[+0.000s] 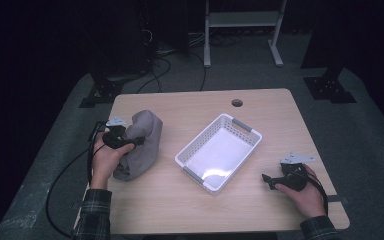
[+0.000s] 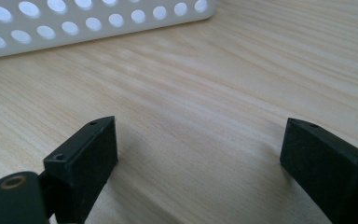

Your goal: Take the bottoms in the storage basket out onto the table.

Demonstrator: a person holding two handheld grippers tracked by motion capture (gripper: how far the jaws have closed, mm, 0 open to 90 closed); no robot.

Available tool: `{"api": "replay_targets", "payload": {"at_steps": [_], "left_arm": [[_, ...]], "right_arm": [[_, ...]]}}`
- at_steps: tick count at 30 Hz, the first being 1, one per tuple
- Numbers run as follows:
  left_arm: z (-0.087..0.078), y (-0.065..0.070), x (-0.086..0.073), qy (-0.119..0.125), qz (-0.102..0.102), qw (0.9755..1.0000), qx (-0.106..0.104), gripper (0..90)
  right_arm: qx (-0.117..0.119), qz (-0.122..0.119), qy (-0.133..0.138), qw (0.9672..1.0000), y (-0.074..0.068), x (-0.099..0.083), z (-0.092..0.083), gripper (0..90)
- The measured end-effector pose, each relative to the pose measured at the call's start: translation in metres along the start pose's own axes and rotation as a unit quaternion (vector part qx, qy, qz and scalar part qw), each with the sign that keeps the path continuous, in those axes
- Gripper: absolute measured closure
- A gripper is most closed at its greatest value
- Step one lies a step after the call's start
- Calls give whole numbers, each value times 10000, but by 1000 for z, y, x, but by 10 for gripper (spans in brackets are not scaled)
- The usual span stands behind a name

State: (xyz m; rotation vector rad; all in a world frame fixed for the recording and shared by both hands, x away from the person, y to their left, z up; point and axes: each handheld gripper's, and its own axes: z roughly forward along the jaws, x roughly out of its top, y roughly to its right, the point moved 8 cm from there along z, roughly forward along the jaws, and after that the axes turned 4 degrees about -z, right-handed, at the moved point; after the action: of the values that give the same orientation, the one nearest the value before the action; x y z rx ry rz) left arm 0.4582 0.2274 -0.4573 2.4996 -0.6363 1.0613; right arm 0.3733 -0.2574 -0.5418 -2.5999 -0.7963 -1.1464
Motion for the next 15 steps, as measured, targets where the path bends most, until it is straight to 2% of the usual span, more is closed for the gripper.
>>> {"api": "replay_targets", "payload": {"at_steps": [5, 10, 15], "left_arm": [[8, -9, -11, -242, -76, 9996, 143, 615], [10, -16, -16, -300, -165, 9992, 220, 611], [14, -27, -20, -322, -227, 9983, 439, 599]], "right_arm": [[-5, 3, -8, 10000, 0, -1, -1, 99], [-5, 2, -8, 10000, 0, -1, -1, 99], [-3, 2, -9, 10000, 0, -1, -1, 99]]}}
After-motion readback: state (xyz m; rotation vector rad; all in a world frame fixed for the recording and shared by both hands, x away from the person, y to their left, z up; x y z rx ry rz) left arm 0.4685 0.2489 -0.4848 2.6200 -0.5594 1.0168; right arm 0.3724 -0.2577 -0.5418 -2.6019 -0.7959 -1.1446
